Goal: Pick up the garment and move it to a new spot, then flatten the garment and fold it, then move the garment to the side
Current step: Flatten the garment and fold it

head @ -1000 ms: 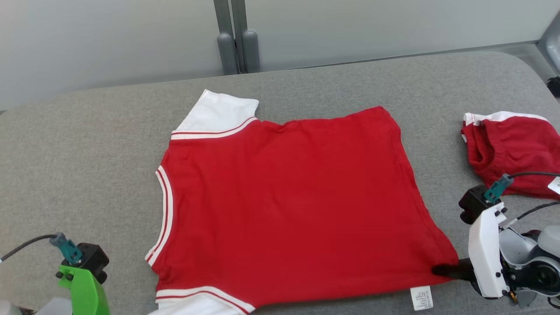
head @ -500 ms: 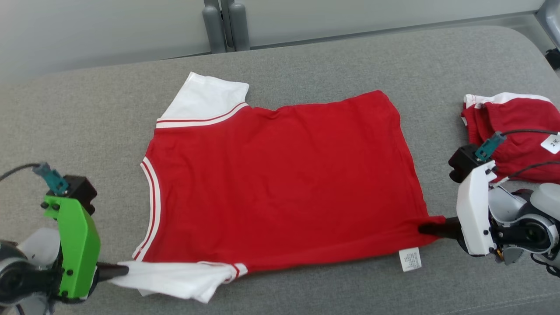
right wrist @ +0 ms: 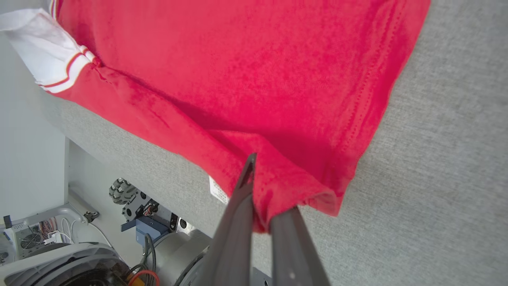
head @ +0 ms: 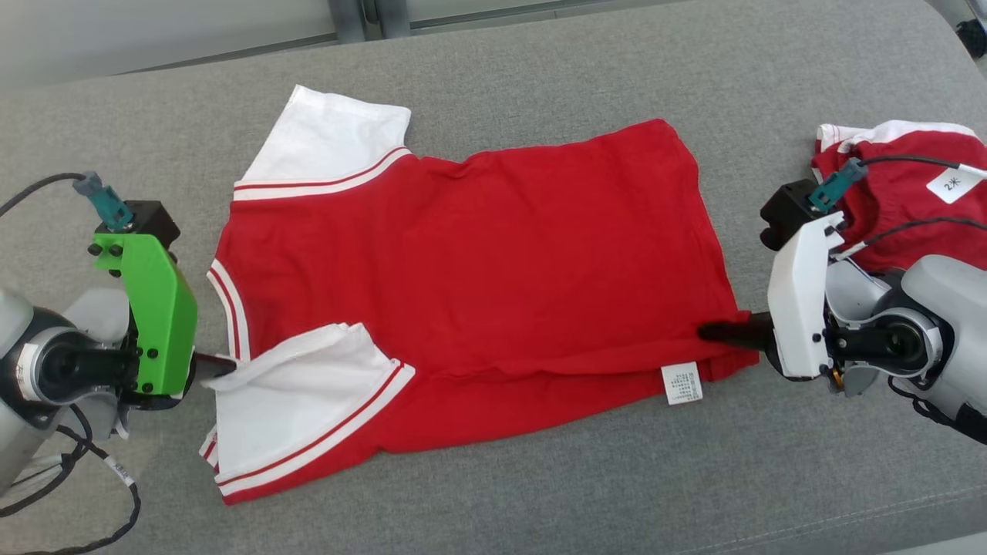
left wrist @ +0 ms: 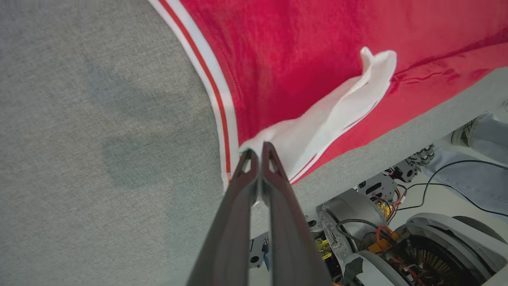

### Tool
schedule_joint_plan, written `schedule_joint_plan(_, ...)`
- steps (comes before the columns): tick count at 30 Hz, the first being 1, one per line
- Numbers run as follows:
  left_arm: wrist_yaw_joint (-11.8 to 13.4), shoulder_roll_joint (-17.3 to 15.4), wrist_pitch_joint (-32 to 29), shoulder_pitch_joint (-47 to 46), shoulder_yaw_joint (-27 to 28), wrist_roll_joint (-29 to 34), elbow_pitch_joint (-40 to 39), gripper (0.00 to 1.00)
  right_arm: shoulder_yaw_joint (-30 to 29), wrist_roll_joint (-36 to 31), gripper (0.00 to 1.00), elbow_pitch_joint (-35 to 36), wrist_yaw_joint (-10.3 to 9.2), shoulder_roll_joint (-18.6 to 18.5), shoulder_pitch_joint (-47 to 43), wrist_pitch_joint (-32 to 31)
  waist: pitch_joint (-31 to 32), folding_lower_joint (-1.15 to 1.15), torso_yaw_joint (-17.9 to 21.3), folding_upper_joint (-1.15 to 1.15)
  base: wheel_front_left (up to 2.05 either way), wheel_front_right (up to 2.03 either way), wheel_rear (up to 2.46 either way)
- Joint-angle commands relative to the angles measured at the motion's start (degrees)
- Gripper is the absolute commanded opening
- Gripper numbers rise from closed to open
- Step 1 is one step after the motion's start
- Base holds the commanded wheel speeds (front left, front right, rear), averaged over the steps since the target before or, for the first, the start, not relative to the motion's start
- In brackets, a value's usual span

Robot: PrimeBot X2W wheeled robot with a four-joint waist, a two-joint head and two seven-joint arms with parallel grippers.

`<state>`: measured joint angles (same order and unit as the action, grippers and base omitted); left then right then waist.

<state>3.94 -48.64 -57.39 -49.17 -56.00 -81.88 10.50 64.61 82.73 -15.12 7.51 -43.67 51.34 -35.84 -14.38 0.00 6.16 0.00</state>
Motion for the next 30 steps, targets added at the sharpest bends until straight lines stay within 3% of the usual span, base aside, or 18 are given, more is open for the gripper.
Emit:
schedule_joint_plan(1,-0.6,0.7,0.4,-1.0,0.0,0.5,1.7,0.00,-0.4,0.1,0.22,-0.8,-0.05,1.0,1.0,-0.3,-0.7,0.00,0.7,0.00,0.00,0.00,0.00)
schedule_joint_plan(7,-2.1,2.8,1.6,-1.9,0.5,0.3,7.6,0.00,-2.2,0.9,0.43,-4.4,-0.05,3.3,2.3,0.1,-0.9,0.00,1.0,0.00,0.00,0.00,0.00)
schedule_joint_plan(8,-2.4,3.2,2.0,-2.0,0.6,0.4,8.3,0.00,-2.5,0.9,0.60,-5.1,-0.05,3.6,2.4,0.5,-0.8,0.00,1.0,0.00,0.00,0.00,0.00)
schedule_joint_plan(9,-2.8,3.8,2.4,-1.9,0.6,0.5,9.1,0.00,-2.8,0.8,1.00,-6.0,-0.05,4.1,2.5,1.1,-0.6,0.00,0.9,0.00,0.00,0.00,0.00)
schedule_joint_plan(10,-3.2,4.2,3.0,-1.9,0.6,0.8,9.7,0.24,-3.2,0.8,1.00,-6.5,-0.05,4.5,2.4,1.7,-0.4,0.00,0.8,0.00,0.00,0.00,0.00)
schedule_joint_plan(11,-3.8,4.6,4.2,-1.9,0.9,1.2,10.3,0.70,-3.6,0.9,1.00,-7.2,-0.05,4.9,2.3,2.5,-0.1,0.00,0.7,0.00,0.00,0.00,0.00)
schedule_joint_plan(12,-4.1,5.0,4.8,-1.7,0.9,1.2,11.1,1.00,-3.8,0.9,1.00,-7.6,-0.05,5.1,2.1,3.0,0.2,0.00,0.6,0.00,0.00,0.00,0.00)
schedule_joint_plan(18,-7.2,6.3,9.2,-0.4,0.7,3.1,13.1,1.00,-5.8,1.2,1.00,-8.4,-0.05,4.7,0.1,7.6,2.7,0.00,-0.2,0.00,0.00,0.00,0.00)
schedule_joint_plan(22,-9.0,6.5,17.2,0.5,1.7,6.2,12.5,1.00,-7.7,-1.4,1.00,-7.3,-0.05,3.7,-1.7,15.6,4.4,0.00,-0.7,0.00,0.00,0.00,0.00)
schedule_joint_plan(26,-9.9,5.6,30.1,2.3,3.3,11.4,11.0,1.00,-10.0,-6.6,1.00,-5.4,-0.05,3.1,-4.5,29.2,6.1,0.00,-1.0,0.00,0.00,0.00,0.00)
schedule_joint_plan(30,-7.6,5.2,43.8,5.7,5.5,16.4,9.1,1.00,-13.2,-11.8,1.00,-6.9,-0.03,4.2,-8.6,43.3,7.6,0.00,-1.3,0.00,0.00,0.00,0.00)
